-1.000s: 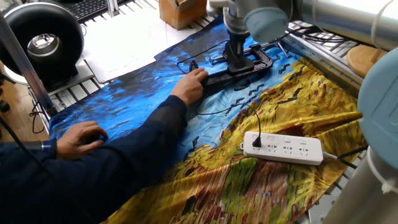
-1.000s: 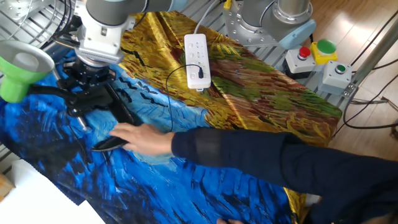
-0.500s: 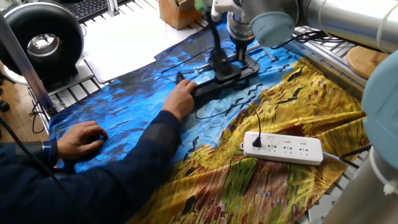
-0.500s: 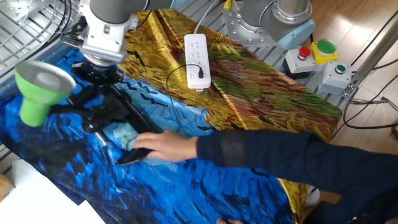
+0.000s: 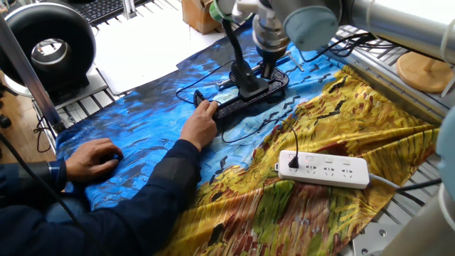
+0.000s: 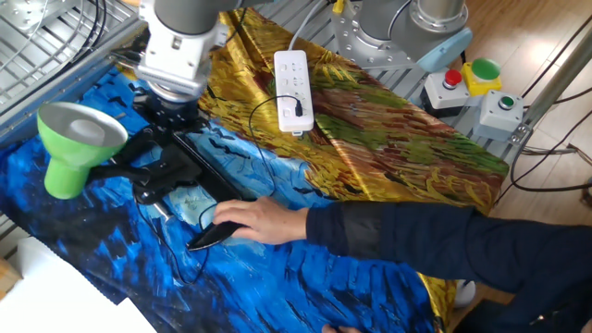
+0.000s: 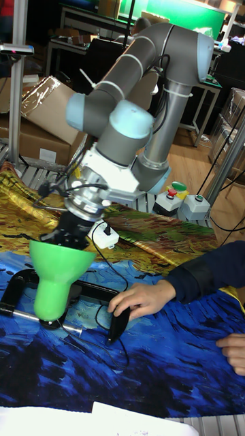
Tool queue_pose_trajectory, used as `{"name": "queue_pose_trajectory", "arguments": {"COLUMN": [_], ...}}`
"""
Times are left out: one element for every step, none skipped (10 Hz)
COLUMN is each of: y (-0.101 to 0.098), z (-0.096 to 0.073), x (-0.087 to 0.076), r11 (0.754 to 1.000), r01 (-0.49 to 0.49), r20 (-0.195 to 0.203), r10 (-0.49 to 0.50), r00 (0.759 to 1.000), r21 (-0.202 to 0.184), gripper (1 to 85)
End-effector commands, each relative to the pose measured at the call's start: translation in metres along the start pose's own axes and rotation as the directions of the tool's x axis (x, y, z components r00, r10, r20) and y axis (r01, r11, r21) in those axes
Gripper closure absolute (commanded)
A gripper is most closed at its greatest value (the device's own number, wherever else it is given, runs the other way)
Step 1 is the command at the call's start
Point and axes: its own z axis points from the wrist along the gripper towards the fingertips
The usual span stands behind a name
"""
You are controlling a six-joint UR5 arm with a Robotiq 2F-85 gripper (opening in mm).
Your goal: Turn on the desk lamp by pressing the button
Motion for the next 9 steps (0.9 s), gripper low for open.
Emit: {"name": "queue_pose_trajectory", "arguments": {"y": [0.022,0.020,0.014,0.013,0.012,0.014,0.018,0.018,0.017], "z": [-0.005,-0.005,-0.005,-0.003,-0.001,0.001,0.007,0.011,0.014], "x": [-0.031,-0.036,-0.038,-0.039,-0.039,-0.038,-0.041,-0.041,-0.040], "r11": [0.999,0.999,1.000,1.000,1.000,1.000,1.000,1.000,1.000], "r01": [-0.050,-0.043,-0.027,-0.019,-0.010,-0.009,-0.011,-0.011,-0.003], "r20": [0.038,0.044,0.042,0.046,0.049,0.047,0.054,0.058,0.058], "r10": [0.051,0.044,0.027,0.020,0.011,0.010,0.012,0.012,0.004], "r00": [0.998,0.998,0.999,0.999,0.999,0.999,0.998,0.998,0.998], "r21": [-0.021,-0.022,-0.014,-0.012,-0.010,-0.016,-0.022,-0.020,-0.016], "gripper": [85.0,85.0,85.0,85.0,85.0,85.0,85.0,85.0,85.0]}}
